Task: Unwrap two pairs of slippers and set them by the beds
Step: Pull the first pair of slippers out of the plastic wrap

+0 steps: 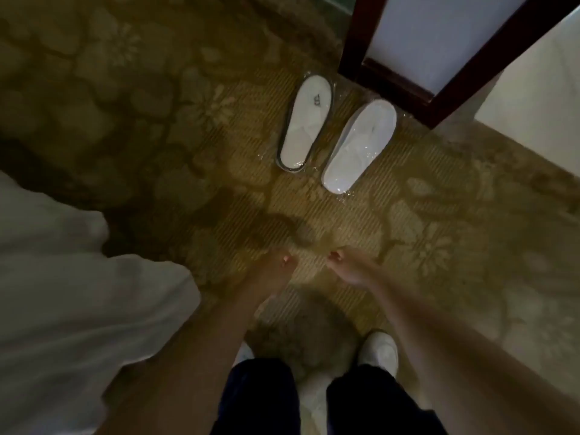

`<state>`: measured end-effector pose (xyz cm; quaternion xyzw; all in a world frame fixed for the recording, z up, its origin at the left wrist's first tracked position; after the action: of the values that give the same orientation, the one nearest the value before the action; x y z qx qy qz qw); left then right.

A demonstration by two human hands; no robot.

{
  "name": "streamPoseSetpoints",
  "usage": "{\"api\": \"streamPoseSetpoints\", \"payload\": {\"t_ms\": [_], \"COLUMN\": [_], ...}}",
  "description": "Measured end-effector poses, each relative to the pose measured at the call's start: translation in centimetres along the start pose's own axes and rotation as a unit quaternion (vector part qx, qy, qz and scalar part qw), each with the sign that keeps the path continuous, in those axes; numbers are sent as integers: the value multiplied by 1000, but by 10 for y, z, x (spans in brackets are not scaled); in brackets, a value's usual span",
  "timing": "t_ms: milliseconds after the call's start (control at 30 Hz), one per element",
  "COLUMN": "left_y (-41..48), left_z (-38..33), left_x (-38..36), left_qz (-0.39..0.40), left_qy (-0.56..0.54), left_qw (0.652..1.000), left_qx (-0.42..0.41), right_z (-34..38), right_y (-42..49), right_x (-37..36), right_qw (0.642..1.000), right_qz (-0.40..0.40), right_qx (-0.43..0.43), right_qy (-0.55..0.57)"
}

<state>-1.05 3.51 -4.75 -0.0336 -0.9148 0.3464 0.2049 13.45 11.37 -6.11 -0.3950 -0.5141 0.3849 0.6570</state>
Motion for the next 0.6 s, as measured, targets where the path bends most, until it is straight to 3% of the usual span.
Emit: {"api": "streamPoseSetpoints", "payload": {"t_ms": [100, 433, 600], "left_y": [36, 170, 204], "left_z": [15, 39, 22], "left_x": [-7, 45, 65], "left_qz": [-3, -99, -62], "left_qy": [-14, 69, 191], "left_qw": [1000, 988, 966], "left_qx": [-13, -95, -163], "right_z": [9, 96, 128], "right_y": [40, 169, 209], "right_x": [-1, 66, 72], "right_qw": [998, 981, 977], "right_qz": [-8, -159, -165], "right_qx": [19, 107, 108], "right_qy": [54, -30, -79]}}
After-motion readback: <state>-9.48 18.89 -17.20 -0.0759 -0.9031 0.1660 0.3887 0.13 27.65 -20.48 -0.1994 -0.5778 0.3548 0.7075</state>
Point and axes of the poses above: each hand's wrist, its own y-axis towards the middle knuckle, its own x-axis out of the back of the hand, z = x × y, the point moved 6 cm from there along y, towards the middle knuckle, and after that the axes turned 14 degrees about -x, right-handed, at the moved point
